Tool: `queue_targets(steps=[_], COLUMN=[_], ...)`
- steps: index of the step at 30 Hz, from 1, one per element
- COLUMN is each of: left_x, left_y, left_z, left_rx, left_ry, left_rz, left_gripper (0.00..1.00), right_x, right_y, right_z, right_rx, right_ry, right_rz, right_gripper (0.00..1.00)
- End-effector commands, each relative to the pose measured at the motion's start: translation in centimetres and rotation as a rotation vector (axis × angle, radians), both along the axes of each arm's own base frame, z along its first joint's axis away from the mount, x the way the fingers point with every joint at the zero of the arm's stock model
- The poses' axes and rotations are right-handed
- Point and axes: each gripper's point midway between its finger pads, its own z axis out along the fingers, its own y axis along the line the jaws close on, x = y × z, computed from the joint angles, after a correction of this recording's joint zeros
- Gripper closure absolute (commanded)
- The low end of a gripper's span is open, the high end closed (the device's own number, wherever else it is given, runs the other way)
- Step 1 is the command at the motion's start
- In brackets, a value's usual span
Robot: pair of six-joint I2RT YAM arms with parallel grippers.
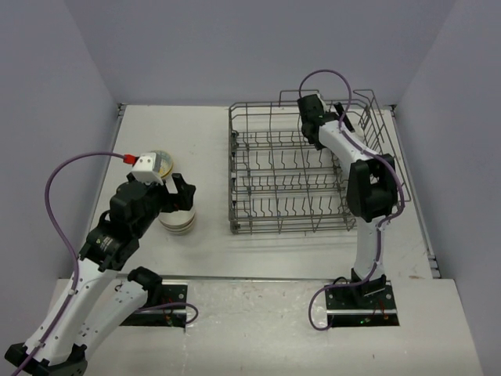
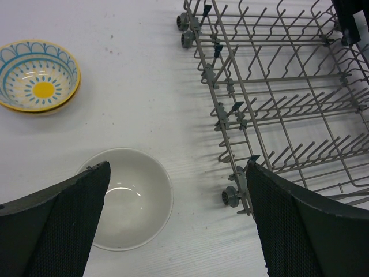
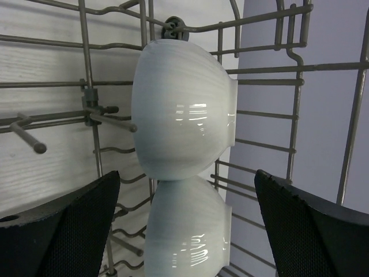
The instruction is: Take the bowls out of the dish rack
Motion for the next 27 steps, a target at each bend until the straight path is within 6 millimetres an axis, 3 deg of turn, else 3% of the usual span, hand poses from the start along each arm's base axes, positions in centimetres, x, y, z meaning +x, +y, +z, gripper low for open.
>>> queue_targets(steps=[1, 13, 22, 27], left_x=[0.5, 0.6, 0.5, 0.5], left_y=[0.0, -0.2, -0.3, -0.4], left_z=[0.6, 0.3, 0.4, 0.4], left_rx=[0.008, 0.01, 0.008, 0.007], left_ry=[-0.038, -0.028, -0.032, -0.033], left_rz=[0.004, -0.007, -0.013, -0.018], left_gripper=[0.0, 0.0, 0.0, 0.0], right_x=[1.6, 3.4, 3.7, 3.5], right_y=[-1.1, -1.4, -3.1, -3.8], right_z=[1.2, -1.4, -1.9, -1.0], right_rx=[-0.021, -0.021, -0.083, -0.092], right_ry=[-0.039, -0.03, -0.054, -0.083], right_rz=[0.015, 0.044, 0.007, -0.012], right_gripper=[0.01, 0.01, 0.01, 0.02])
